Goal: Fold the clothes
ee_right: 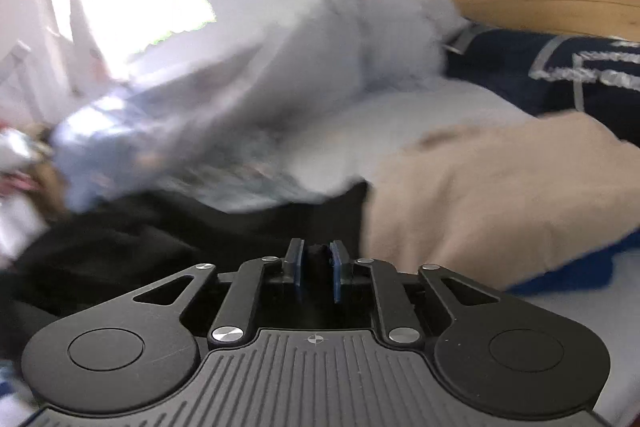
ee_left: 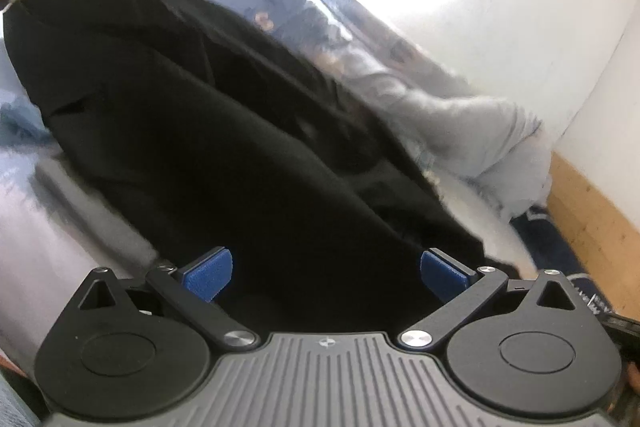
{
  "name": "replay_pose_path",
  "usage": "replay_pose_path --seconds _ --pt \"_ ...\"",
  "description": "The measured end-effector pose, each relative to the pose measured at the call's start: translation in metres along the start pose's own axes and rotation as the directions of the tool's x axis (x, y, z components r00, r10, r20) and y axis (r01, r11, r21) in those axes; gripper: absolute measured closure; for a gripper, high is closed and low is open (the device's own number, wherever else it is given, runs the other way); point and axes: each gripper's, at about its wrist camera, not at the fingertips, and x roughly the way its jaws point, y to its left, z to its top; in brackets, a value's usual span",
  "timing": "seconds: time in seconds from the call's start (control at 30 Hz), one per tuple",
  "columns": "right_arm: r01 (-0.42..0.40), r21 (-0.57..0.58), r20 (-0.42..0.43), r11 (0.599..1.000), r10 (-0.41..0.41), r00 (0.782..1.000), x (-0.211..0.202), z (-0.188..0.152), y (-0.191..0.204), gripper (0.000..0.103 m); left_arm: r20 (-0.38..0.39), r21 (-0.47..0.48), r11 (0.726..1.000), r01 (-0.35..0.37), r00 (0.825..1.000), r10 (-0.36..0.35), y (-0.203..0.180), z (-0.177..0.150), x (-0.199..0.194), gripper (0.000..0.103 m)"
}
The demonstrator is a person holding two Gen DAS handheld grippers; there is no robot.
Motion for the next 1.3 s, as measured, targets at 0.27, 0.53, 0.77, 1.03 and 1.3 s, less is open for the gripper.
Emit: replay_pose_path --seconds 0.27,0.53,0.77,1.03,1.3 --pt "0.056 -0.113 0.071 0.992 -0.048 0.996 -0.04 -0.029 0.017 0.021 -0.247 -0.204 0.979 0.02 0.966 -0.071 0.02 -0.023 0.047 0.0" --pt "-0.089 -0.304 -0.042 0.949 0.079 0.996 -0.084 -0.059 0.031 0.014 -0.212 -0.294 0.956 0.016 0.974 -0.081 0.031 -0.02 0.078 0.0" --pt "-0.176 -0.718 -0.188 0.673 0.055 0.981 -0.064 -0.145 0.088 0.016 -0.207 -0.368 0.93 0.018 0.973 -0.101 0.044 -0.015 0.076 0.013" --pt "-0.203 -0.881 -0.212 0.427 0.028 0.977 -0.037 -0.184 0.11 0.045 -0.242 -0.404 0.913 -0.051 0.969 -0.053 0.061 -0.018 0.074 0.08" --pt "-0.286 -0.842 -0.306 0.458 0.031 0.952 -0.037 -0.173 0.11 0.1 -0.237 -0.448 0.894 -0.02 0.967 -0.097 0.072 -0.02 0.064 0.095"
